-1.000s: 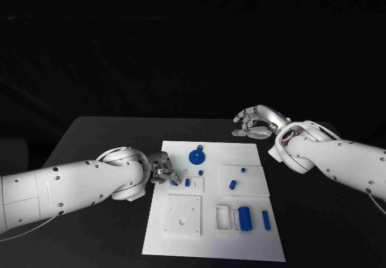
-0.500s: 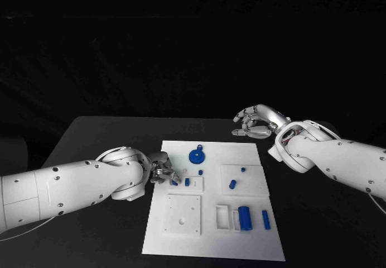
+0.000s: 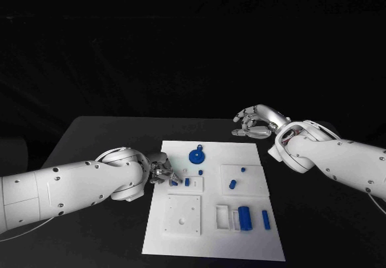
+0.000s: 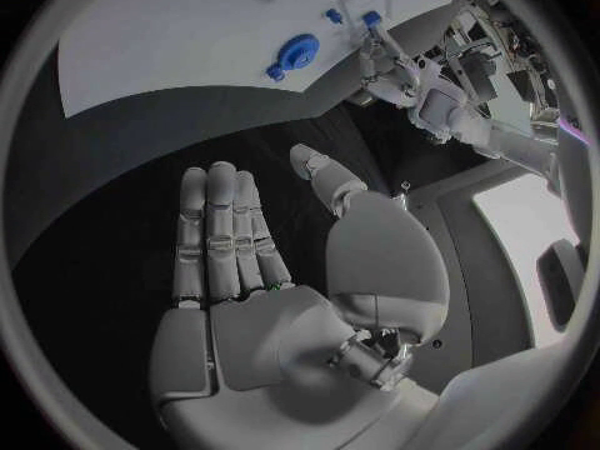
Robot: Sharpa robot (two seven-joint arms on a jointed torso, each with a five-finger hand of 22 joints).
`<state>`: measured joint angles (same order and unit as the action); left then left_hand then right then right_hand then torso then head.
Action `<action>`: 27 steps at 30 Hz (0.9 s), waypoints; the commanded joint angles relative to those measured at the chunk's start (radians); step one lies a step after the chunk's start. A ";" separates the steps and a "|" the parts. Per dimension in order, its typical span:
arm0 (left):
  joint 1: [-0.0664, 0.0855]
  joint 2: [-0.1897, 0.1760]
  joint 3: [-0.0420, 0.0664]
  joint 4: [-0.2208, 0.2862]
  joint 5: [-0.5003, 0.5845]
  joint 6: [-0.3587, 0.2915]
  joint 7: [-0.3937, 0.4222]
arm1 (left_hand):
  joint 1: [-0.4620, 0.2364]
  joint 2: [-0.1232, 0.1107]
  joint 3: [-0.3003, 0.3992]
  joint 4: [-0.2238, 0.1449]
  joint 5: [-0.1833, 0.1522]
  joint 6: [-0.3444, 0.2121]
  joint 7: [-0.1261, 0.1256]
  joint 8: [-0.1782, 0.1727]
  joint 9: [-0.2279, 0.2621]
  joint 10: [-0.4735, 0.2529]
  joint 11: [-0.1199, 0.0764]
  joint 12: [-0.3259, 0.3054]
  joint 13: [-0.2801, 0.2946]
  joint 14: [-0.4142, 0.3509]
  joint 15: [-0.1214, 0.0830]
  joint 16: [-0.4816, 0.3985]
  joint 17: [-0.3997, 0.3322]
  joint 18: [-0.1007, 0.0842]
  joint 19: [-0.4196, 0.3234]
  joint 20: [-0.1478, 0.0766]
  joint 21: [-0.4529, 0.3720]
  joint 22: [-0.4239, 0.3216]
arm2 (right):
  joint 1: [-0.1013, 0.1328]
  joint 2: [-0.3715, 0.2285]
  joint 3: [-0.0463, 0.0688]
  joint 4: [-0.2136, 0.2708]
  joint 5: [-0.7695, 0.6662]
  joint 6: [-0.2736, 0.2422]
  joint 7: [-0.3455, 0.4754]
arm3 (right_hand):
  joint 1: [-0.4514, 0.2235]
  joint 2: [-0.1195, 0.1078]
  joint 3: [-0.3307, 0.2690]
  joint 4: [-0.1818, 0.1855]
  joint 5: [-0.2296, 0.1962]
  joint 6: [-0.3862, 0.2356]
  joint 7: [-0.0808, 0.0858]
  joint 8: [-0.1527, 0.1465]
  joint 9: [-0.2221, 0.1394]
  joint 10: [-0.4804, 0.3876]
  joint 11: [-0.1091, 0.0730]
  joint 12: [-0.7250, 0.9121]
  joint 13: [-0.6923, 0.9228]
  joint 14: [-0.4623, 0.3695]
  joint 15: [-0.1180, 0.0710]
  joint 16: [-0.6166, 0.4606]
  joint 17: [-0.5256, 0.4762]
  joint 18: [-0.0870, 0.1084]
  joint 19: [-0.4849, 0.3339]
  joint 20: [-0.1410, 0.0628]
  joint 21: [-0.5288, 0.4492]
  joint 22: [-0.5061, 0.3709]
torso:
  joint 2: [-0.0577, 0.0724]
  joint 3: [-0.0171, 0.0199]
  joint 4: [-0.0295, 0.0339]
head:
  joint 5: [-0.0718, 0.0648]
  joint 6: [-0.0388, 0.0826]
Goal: Assemble the parts on the task board
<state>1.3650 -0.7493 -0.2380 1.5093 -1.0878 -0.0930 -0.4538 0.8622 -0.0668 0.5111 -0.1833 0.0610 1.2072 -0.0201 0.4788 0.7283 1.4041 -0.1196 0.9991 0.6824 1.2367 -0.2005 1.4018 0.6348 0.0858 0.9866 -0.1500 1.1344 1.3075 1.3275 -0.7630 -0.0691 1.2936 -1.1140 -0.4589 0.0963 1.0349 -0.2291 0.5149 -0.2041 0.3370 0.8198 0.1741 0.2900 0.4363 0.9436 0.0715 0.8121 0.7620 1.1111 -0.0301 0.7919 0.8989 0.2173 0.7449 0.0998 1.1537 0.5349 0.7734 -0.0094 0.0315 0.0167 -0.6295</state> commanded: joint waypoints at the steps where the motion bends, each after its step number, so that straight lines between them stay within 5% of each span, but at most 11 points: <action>1: -0.004 0.004 -0.002 0.002 -0.001 0.025 0.000 | 0.000 -0.009 0.000 0.008 -0.003 -0.005 0.005 -0.003 -0.001 -0.007 -0.002 0.004 0.000 -0.001 -0.004 0.003 -0.001 0.007 -0.001 -0.120 0.002 0.008 | -0.001 0.000 0.000 0.001 0.000 0.003 0.008 | -0.001 -0.003 -0.002 0.007 0.005 0.002 0.007 0.006 0.001 -0.009 0.001 0.006 -0.001 -0.001 0.005 -0.003 0.000 0.020 0.000 0.008 -0.005 0.002 | 0.000 0.0001 -0.0005 | 0.000 0.001; 27: -0.004 0.028 -0.002 -0.015 -0.022 0.039 0.003 | 0.003 -0.017 0.003 0.027 -0.005 -0.007 0.004 0.001 -0.004 -0.007 -0.003 0.004 -0.001 -0.001 -0.006 0.003 -0.001 0.009 -0.001 -0.121 0.001 0.008 | -0.001 0.000 0.000 0.002 0.000 0.004 0.008 | -0.001 -0.003 -0.003 0.008 0.008 0.002 0.007 0.007 0.001 -0.009 0.001 0.008 -0.004 0.000 0.005 -0.004 0.001 0.021 0.000 0.009 -0.006 0.003 | 0.000 0.0001 -0.0005 | -0.004 0.001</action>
<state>1.3639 -0.7259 -0.2379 1.4902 -1.1019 -0.0867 -0.4541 0.8624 -0.0761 0.5125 -0.1628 0.0610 1.2019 -0.0183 0.4822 0.7257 1.4042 -0.1195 0.9991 0.6821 1.2365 -0.1999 1.4017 0.6348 0.0856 0.9865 -0.1500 1.1344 1.3080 1.3271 -0.7632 -0.0691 1.2943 -1.1134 -0.4589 0.0964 1.0349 -0.2291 0.5120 -0.2013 0.3409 0.8206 0.1730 0.2900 0.4360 0.9436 0.0715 0.8159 0.7595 1.1112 -0.0301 0.7919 0.8989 0.2317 0.7449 0.0998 1.1537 0.5366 0.7735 -0.0094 0.0310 0.0127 -0.6278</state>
